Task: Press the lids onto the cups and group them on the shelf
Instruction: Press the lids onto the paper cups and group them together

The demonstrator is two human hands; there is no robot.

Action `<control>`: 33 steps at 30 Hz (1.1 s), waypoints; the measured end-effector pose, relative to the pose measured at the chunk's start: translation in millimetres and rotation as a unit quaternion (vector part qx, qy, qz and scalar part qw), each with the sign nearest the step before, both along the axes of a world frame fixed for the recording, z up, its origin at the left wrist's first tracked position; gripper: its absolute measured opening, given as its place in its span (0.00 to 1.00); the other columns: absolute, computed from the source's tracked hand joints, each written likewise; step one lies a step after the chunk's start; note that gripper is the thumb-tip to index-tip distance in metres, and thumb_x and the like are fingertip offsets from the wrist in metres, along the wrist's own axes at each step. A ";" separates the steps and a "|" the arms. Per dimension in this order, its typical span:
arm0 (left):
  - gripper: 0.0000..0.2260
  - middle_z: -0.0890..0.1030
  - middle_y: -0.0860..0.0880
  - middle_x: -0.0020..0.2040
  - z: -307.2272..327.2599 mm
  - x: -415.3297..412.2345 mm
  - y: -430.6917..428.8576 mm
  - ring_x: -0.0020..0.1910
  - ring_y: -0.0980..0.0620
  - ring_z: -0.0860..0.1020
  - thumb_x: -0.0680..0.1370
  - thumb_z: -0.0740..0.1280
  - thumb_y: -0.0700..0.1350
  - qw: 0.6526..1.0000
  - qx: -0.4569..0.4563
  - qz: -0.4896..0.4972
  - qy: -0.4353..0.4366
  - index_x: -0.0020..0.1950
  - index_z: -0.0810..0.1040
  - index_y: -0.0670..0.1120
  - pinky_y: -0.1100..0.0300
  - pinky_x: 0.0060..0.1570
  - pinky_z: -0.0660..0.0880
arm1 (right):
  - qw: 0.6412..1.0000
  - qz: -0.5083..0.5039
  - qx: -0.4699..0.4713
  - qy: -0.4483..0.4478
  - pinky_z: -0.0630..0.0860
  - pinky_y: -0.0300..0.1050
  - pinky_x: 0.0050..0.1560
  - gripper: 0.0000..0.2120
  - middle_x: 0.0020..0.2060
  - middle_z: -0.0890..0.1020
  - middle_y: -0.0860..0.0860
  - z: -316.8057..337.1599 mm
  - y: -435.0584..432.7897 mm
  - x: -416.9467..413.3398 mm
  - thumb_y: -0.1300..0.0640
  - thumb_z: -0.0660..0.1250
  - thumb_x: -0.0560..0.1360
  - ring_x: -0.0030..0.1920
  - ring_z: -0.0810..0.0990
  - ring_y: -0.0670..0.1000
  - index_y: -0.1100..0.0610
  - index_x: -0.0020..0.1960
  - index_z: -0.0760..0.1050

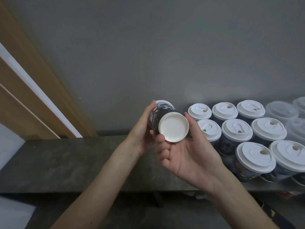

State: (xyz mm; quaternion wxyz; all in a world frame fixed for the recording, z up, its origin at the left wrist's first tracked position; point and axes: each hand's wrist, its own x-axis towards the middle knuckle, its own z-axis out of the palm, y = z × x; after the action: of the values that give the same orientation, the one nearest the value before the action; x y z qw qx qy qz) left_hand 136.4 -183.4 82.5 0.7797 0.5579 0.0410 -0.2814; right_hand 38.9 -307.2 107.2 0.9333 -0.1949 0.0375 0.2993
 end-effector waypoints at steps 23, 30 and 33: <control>0.25 0.85 0.41 0.56 4.6 8.9 12.3 0.56 0.43 0.83 0.74 0.71 0.61 0.986 0.038 0.056 -0.154 0.59 0.83 0.42 0.47 0.64 0.76 | 0.983 -0.004 -0.173 -0.058 0.80 0.46 0.30 0.30 0.34 0.79 0.60 -31.0 -8.6 6.4 0.35 0.60 0.75 0.31 0.79 0.56 0.62 0.54 0.79; 0.26 0.85 0.46 0.41 2.8 3.1 5.1 0.34 0.52 0.84 0.70 0.62 0.63 0.994 -0.026 0.022 -0.107 0.52 0.81 0.43 0.66 0.26 0.75 | 0.996 0.042 0.069 -0.029 0.79 0.47 0.37 0.34 0.38 0.78 0.58 -41.5 -9.2 6.2 0.36 0.63 0.79 0.35 0.80 0.54 0.68 0.66 0.72; 0.24 0.83 0.47 0.37 -3.8 4.4 4.1 0.32 0.51 0.81 0.71 0.63 0.64 0.996 -0.044 0.037 -0.070 0.46 0.82 0.44 0.64 0.32 0.75 | 0.989 0.018 -0.130 -0.066 0.80 0.48 0.33 0.39 0.37 0.79 0.61 -39.2 -11.1 7.6 0.27 0.57 0.74 0.30 0.81 0.56 0.64 0.56 0.79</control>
State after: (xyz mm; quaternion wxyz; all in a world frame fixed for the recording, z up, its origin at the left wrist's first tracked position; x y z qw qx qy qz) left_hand 140.8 -179.3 78.7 0.8145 0.5392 -0.0060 -0.2140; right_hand 46.5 -318.3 68.0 0.8950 -0.3342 0.0107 0.2951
